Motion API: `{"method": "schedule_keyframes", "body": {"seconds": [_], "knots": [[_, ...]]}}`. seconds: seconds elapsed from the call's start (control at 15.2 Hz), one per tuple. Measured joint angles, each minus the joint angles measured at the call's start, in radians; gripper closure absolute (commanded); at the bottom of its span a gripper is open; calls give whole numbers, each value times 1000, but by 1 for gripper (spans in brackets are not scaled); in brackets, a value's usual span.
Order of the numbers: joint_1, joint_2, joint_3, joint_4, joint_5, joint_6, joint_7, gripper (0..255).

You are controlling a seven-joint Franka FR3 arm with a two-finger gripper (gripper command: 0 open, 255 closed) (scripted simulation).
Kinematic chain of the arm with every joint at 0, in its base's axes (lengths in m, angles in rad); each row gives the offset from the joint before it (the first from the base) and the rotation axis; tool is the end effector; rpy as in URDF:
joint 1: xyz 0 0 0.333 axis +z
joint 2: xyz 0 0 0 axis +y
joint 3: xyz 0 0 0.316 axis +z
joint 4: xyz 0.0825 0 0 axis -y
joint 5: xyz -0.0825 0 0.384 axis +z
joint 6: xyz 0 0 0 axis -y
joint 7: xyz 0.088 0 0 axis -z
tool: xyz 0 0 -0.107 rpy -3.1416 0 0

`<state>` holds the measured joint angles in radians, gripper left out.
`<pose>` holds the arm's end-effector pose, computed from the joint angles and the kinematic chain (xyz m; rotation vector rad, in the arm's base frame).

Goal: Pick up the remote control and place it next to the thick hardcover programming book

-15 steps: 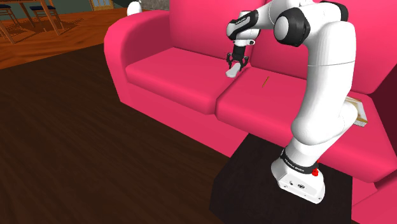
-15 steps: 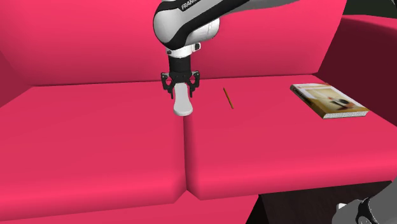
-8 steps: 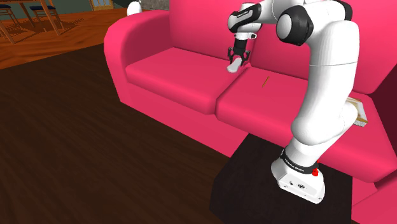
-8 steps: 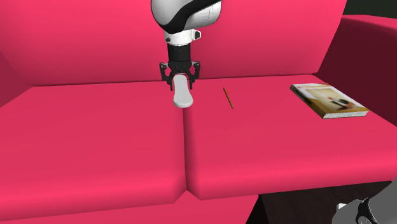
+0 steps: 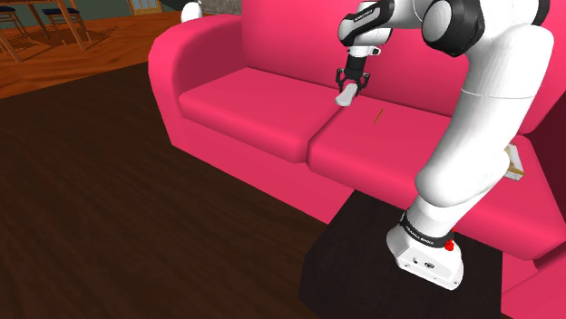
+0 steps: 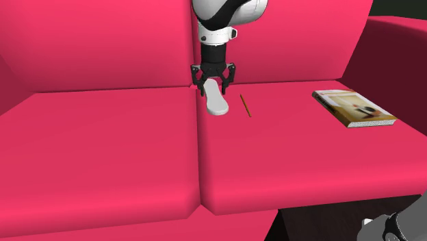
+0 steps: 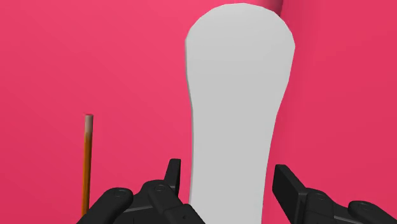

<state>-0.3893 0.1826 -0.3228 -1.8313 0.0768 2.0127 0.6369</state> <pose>0.4689 -0.3868 0.4369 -2.4176 1.9879 -0.0147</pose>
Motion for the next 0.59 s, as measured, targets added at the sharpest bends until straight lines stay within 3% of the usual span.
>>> {"method": "schedule_keyframes", "body": {"seconds": [0.59], "knots": [[-31, -324, -39, -380, -119, 74, -18, 255]]}}
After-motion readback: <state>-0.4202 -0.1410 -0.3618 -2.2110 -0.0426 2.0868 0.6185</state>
